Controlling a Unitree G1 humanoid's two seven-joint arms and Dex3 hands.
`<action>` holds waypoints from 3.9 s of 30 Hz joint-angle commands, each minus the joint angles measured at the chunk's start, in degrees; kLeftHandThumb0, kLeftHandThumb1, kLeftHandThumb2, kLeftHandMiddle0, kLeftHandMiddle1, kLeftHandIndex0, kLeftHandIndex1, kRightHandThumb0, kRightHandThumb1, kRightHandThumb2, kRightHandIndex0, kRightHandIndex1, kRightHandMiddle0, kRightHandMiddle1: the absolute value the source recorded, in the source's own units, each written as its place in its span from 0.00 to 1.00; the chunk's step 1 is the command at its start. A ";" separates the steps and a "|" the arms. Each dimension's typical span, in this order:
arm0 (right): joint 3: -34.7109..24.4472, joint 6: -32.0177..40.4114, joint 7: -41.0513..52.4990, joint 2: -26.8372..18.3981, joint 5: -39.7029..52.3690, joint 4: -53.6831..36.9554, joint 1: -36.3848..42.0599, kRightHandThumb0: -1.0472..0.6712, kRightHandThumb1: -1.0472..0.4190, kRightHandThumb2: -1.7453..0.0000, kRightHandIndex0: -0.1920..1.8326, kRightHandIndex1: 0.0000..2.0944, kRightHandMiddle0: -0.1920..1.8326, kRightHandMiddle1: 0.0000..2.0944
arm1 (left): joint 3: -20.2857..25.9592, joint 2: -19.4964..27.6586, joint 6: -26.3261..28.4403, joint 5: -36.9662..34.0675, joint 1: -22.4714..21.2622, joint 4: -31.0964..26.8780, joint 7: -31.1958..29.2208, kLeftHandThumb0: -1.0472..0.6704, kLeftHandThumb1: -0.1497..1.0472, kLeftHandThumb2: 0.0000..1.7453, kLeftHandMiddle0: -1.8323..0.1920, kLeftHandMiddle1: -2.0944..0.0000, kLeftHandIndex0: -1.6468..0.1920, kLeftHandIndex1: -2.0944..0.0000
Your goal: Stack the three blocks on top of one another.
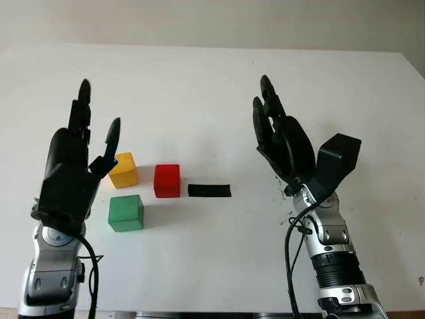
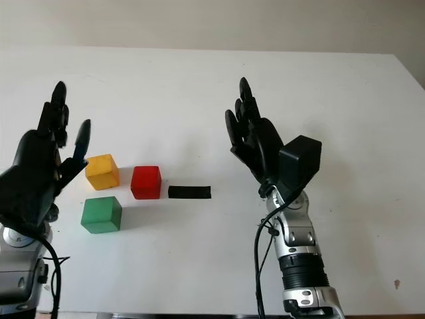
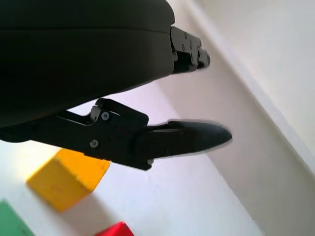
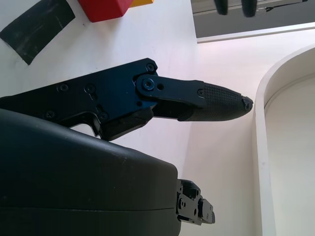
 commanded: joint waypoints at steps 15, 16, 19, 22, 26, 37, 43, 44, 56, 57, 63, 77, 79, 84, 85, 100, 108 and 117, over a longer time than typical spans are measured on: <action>0.56 -1.21 -0.66 1.08 0.04 -2.40 1.48 0.18 0.00 0.69 0.00 0.00 0.00 0.00 | -12.81 20.44 4.26 17.02 -16.48 -0.21 -27.33 0.19 0.93 0.03 0.88 0.98 0.71 0.94; 0.50 -1.06 -0.73 1.00 0.01 -2.44 1.55 0.18 0.00 0.69 0.00 0.00 0.00 0.00 | -14.03 20.69 3.83 18.25 -17.24 0.57 -28.46 0.19 0.93 0.03 0.88 0.98 0.71 0.94; 0.52 -0.69 -1.05 0.90 -0.23 -2.71 1.79 0.17 0.00 0.70 0.00 0.00 0.00 0.00 | -16.37 20.93 3.41 20.93 -19.41 1.70 -31.89 0.18 0.93 0.03 0.89 0.98 0.71 0.94; 0.53 -0.70 -1.15 1.02 -0.17 -2.70 1.84 0.17 0.00 0.70 0.00 0.00 0.00 0.00 | -18.62 21.08 2.01 23.22 -22.31 3.28 -35.03 0.17 0.93 0.03 0.89 0.98 0.69 0.94; 0.86 -0.78 -1.86 1.23 -0.71 -3.15 2.13 0.17 0.00 0.70 0.00 0.00 0.00 0.00 | -20.93 20.79 -0.46 26.18 -25.37 5.05 -37.70 0.14 0.96 0.04 0.88 0.97 0.65 0.93; 1.15 -0.71 -3.03 1.52 -0.94 -3.46 2.20 0.18 0.00 0.70 0.00 0.00 0.00 0.00 | -21.72 19.11 0.04 26.74 -25.70 4.18 -46.86 0.06 0.98 0.03 0.88 0.97 0.66 0.94; 1.20 -1.40 -3.10 1.58 -1.03 -2.80 1.70 0.17 0.00 0.69 0.00 0.00 0.00 0.00 | -21.33 19.00 1.89 25.42 -24.61 1.93 -51.59 0.02 1.00 0.04 0.88 0.97 0.67 0.95; 1.21 -1.45 -3.09 1.57 -1.03 -2.76 1.71 0.17 0.00 0.69 0.00 0.00 0.00 0.00 | -21.26 19.02 2.16 25.42 -24.29 1.31 -51.90 0.02 1.00 0.04 0.88 0.97 0.66 0.94; 1.09 -0.21 -2.82 1.69 -0.10 -3.63 2.38 0.17 0.00 0.70 0.00 0.00 0.00 0.00 | -24.18 14.86 3.57 41.05 -17.84 -2.24 -46.58 0.10 1.00 0.05 0.87 0.97 0.60 0.90; 1.07 -0.12 -2.78 1.68 -0.02 -3.68 2.44 0.17 0.00 0.70 0.00 0.00 0.00 0.00 | -24.27 14.29 3.13 42.36 -17.13 -1.83 -44.90 0.10 1.00 0.04 0.87 0.97 0.61 0.86; 1.11 -0.44 -2.51 1.62 -0.01 -3.46 2.59 0.17 0.00 0.70 0.00 0.00 0.00 0.00 | -24.57 12.16 1.08 47.74 -15.75 0.24 -40.69 0.13 1.00 0.04 0.83 0.97 0.81 0.52; 0.73 -0.02 -2.43 1.75 0.57 -3.42 2.77 0.17 0.00 0.71 0.00 0.00 0.00 0.00 | -23.26 9.72 -1.72 49.17 -15.62 2.95 -39.08 0.14 1.00 0.03 0.80 0.97 0.83 0.35; 0.80 0.06 -2.63 1.60 0.38 -3.53 2.79 0.16 0.00 0.71 0.00 0.00 0.00 0.00 | -23.23 9.87 -2.10 49.10 -15.85 3.03 -39.50 0.14 0.99 0.03 0.79 0.97 0.83 0.32; 0.83 -0.17 -2.54 1.47 0.23 -3.31 2.63 0.16 0.00 0.71 0.00 0.00 0.00 0.00 | -22.81 9.72 -2.57 48.02 -16.34 3.16 -41.11 0.14 0.99 0.03 0.79 0.97 0.81 0.28; 0.84 0.01 -2.58 1.48 0.23 -3.40 2.62 0.16 0.00 0.71 0.00 0.00 0.00 0.00 | -22.65 9.65 -2.69 47.70 -16.30 3.15 -41.10 0.14 0.98 0.03 0.79 0.97 0.81 0.27; 0.83 -0.01 -2.91 1.78 -0.08 -3.77 2.70 0.16 0.00 0.71 0.00 0.00 0.00 0.00 | -21.07 9.57 -5.33 45.08 -14.61 3.09 -36.00 0.42 0.94 0.04 0.70 0.96 0.74 0.31; 0.97 -0.54 -2.54 1.85 -0.01 -3.55 3.00 0.17 0.00 0.71 0.00 0.00 0.00 0.00 | -19.08 7.03 -4.01 40.97 -14.17 2.42 -32.22 0.44 0.93 0.03 0.66 0.97 0.65 0.47; 1.03 -0.73 -2.22 2.34 0.23 -3.27 3.24 0.18 0.00 0.71 0.00 0.00 0.00 0.00 | -18.19 3.25 2.05 37.09 -16.15 -0.32 -35.60 0.44 0.98 0.03 0.66 0.97 0.69 0.39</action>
